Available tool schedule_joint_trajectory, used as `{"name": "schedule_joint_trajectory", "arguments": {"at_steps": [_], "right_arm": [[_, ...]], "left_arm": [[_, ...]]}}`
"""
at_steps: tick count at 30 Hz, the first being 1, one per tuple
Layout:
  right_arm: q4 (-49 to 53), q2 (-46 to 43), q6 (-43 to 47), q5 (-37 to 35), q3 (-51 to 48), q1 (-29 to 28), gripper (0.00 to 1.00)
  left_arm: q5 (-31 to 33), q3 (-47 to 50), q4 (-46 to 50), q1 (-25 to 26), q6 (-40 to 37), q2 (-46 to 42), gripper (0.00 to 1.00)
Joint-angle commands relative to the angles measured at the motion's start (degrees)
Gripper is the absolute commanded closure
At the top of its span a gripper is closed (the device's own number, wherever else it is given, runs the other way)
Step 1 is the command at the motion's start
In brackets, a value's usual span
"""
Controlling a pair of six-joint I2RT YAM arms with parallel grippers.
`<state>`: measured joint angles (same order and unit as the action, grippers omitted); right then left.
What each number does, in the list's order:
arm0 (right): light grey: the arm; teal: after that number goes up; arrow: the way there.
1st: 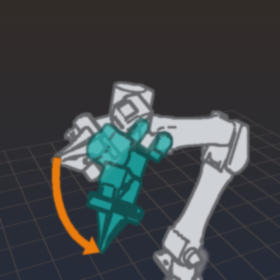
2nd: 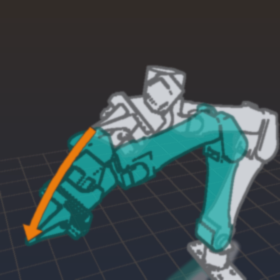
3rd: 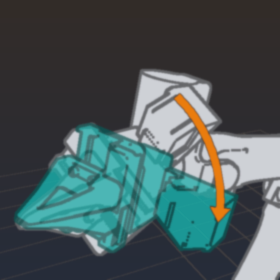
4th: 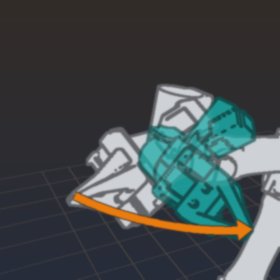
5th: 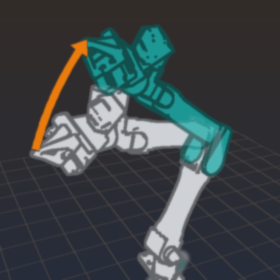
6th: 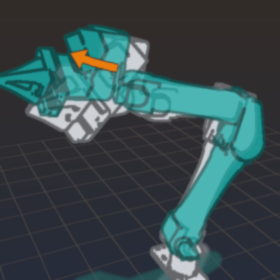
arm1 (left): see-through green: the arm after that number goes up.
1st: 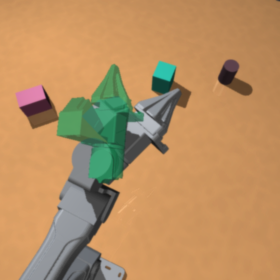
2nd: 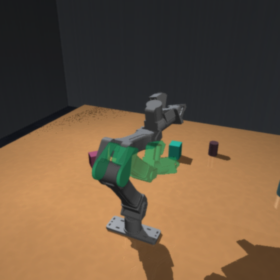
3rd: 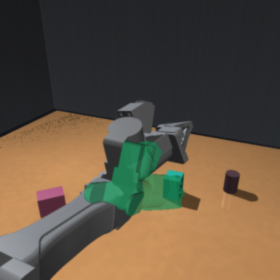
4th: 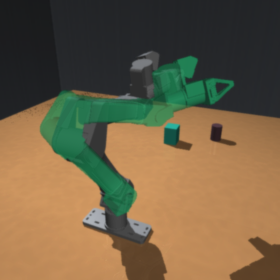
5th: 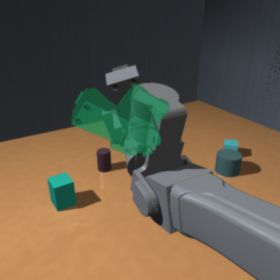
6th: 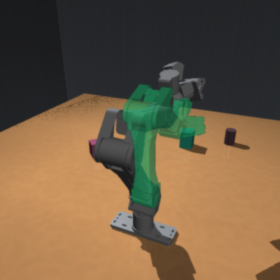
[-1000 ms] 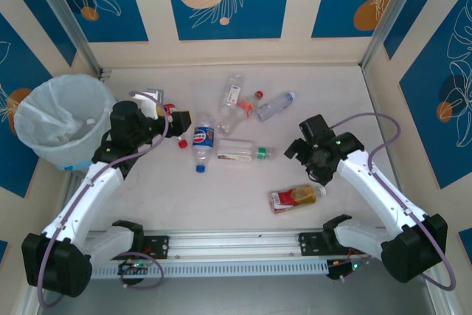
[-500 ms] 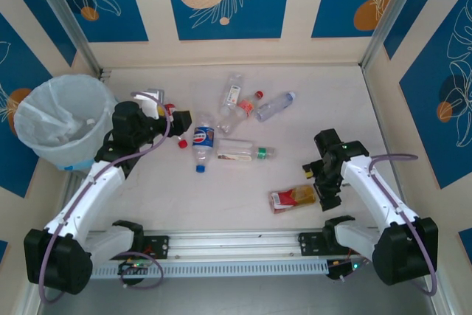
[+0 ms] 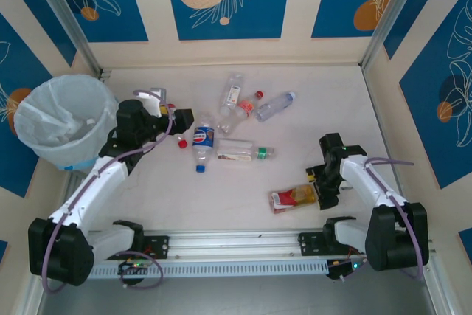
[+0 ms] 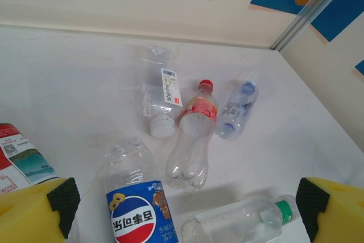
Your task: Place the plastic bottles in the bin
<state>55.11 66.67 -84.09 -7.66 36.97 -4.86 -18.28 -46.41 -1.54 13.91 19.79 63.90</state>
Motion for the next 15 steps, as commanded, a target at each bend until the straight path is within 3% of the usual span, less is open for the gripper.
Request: {"name": "schedule_joint_trajectory", "arguments": {"at_steps": [1, 7, 12, 15], "right_arm": [[-2.6, 0.6, 0.3, -1.3, -2.0, -0.2, 0.18], [-6.1, 1.7, 0.4, -1.9, -4.0, -0.3, 0.26], [-9.0, 4.4, 0.5, -1.6, -5.3, -0.5, 0.3], [-9.2, 6.0, 2.4, -2.6, -4.1, -1.0, 0.34]], "left_arm": [[-1.9, -0.2, -2.8, 0.6, 2.5, 1.0, 0.01], [-0.7, 0.3, -5.3, 3.5, 7.2, 3.1, 0.01], [2.4, 1.4, -7.3, 9.2, 12.2, 4.5, 0.01], [4.1, 0.7, -5.4, 12.6, 11.0, 5.5, 0.01]]}}
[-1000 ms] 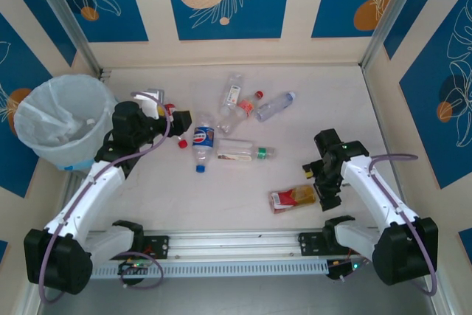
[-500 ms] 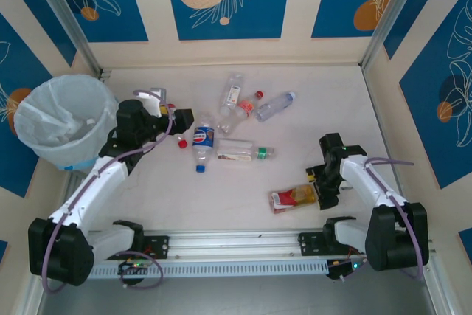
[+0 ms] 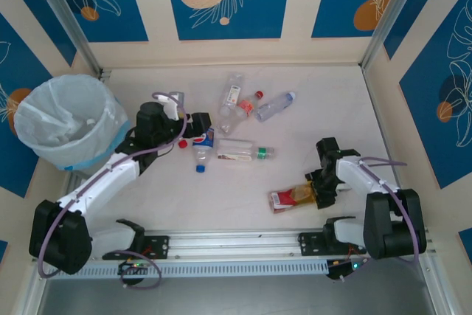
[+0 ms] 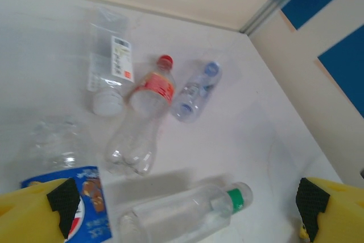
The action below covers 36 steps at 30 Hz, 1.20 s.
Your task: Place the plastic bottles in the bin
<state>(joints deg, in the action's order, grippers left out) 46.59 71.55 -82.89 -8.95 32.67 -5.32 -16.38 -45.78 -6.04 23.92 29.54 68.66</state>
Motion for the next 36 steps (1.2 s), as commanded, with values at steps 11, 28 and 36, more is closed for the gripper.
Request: {"name": "schedule_joint_trajectory", "arguments": {"at_steps": [11, 28, 36], "right_arm": [[-0.9, 1.7, -0.6, -2.0, 0.8, -1.9, 0.5], [-2.6, -4.5, -1.0, -1.8, 1.0, -3.7, 1.0], [-1.0, -7.2, -0.1, -6.3, 5.7, -8.2, 1.0]], "left_arm": [[5.2, -2.4, -0.4, 5.0, -0.9, 2.5, 0.01], [5.8, -3.6, 0.5, 5.1, -1.9, 3.5, 0.01], [4.4, -4.4, -1.8, 5.1, -0.6, 5.1, 0.01]]}}
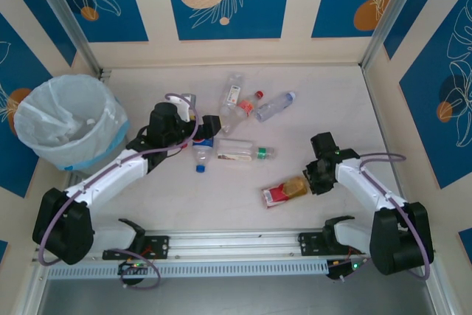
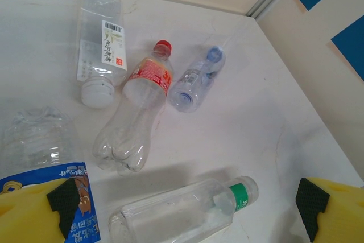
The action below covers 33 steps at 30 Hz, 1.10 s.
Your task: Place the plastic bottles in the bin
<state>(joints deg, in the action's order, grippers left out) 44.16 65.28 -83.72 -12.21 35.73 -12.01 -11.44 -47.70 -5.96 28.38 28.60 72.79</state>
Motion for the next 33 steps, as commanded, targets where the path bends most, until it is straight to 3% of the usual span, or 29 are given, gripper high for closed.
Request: {"name": "schedule_joint_trajectory", "arguments": {"at_steps": [1, 10, 16, 27, 33], "right_arm": [[1.4, -0.9, 1.6, -3.6, 3.3, -2.3, 1.0], [-3.7, -0.2, 11.8, -6.2, 7.7, -8.0, 1.0], [-7.8, 0.8, 19.0, -9.9, 12.5, -14.9, 1.0], [-9.5, 6.8, 23.6, -12.3, 21.8, -23.2, 1.0], [-14.4, 9.3, 25.7, -11.9, 24.0, -26.1, 1.0]], "left_arm": [[-0.6, -3.1, -1.1, 0.6, -0.1, 1.4, 0.01], [-6.6, -5.9, 1.6, 0.6, -5.6, 3.4, 0.01], [-16.9, -10.3, 8.2, 0.7, -14.3, 5.4, 0.01], [-17.8, -10.0, 6.3, 1.6, -15.8, 7.5, 0.01], [-23.5, -10.4, 4.7, 3.5, -17.2, 11.5, 0.01]]}}
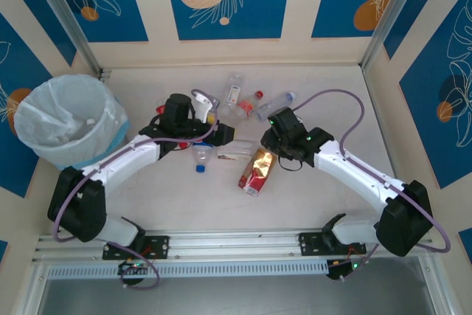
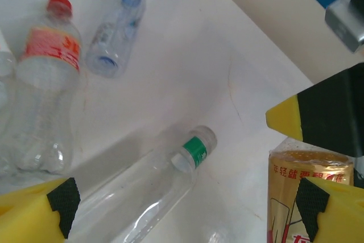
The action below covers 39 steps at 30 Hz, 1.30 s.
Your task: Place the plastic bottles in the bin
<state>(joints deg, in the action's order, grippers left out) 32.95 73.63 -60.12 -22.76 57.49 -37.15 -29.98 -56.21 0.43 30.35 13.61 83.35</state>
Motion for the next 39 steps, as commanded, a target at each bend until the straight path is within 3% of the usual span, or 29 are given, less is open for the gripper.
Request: {"name": "schedule_joint_trajectory", "arguments": {"at_steps": [1, 6, 10, 12, 14, 16, 20, 28, 36, 39], "right_arm": [[-3.5, 1.3, 2.2, -1.2, 3.0, -1.2, 1.0], [-4.5, 2.3, 3.4, -0.4, 6.1, -1.4, 1.0], [-6.9, 2.1, 5.1, 0.4, 6.4, -1.4, 1.0], [-7.9, 2.1, 4.7, 0.0, 6.1, -1.4, 1.0], [-8.8, 2.3, 3.3, -0.9, 6.2, -1.4, 1.0], [-8.8, 2.4, 1.3, -2.7, 7.0, -1.4, 1.0], [-10.4, 2.4, -0.7, -4.8, 7.5, -1.8, 1.0], [-12.3, 3.3, -3.7, -10.7, 8.3, -3.3, 1.0], [-14.9, 3.6, -3.9, -10.4, 8.4, -3.6, 1.0], [-14.4, 3.0, -3.6, -10.5, 8.3, -3.6, 1.0]], "left_arm": [[-6.2, -1.4, -3.0, 1.8, -2.6, 1.0, 0.01], [-12.4, 1.1, -5.5, 1.6, -7.8, 1.6, 0.01], [-26.6, -1.5, -4.7, 0.9, -7.8, 4.4, 0.01], [-30.6, -2.6, -5.6, 1.4, -5.9, 5.7, 0.01], [-27.1, -2.9, -4.1, 2.6, -6.8, 5.9, 0.01], [-18.3, -1.7, -4.3, 3.9, -6.8, 5.4, 0.01], [-11.6, 0.3, -8.0, 4.0, -3.6, 5.2, 0.01], [-9.3, 0.3, -5.0, 6.8, -7.5, 4.9, 0.05], [-16.6, 0.8, -4.7, 7.5, -9.3, 5.1, 0.03], [-16.6, 0.6, -3.6, 7.5, -10.4, 5.4, 0.08]]}}
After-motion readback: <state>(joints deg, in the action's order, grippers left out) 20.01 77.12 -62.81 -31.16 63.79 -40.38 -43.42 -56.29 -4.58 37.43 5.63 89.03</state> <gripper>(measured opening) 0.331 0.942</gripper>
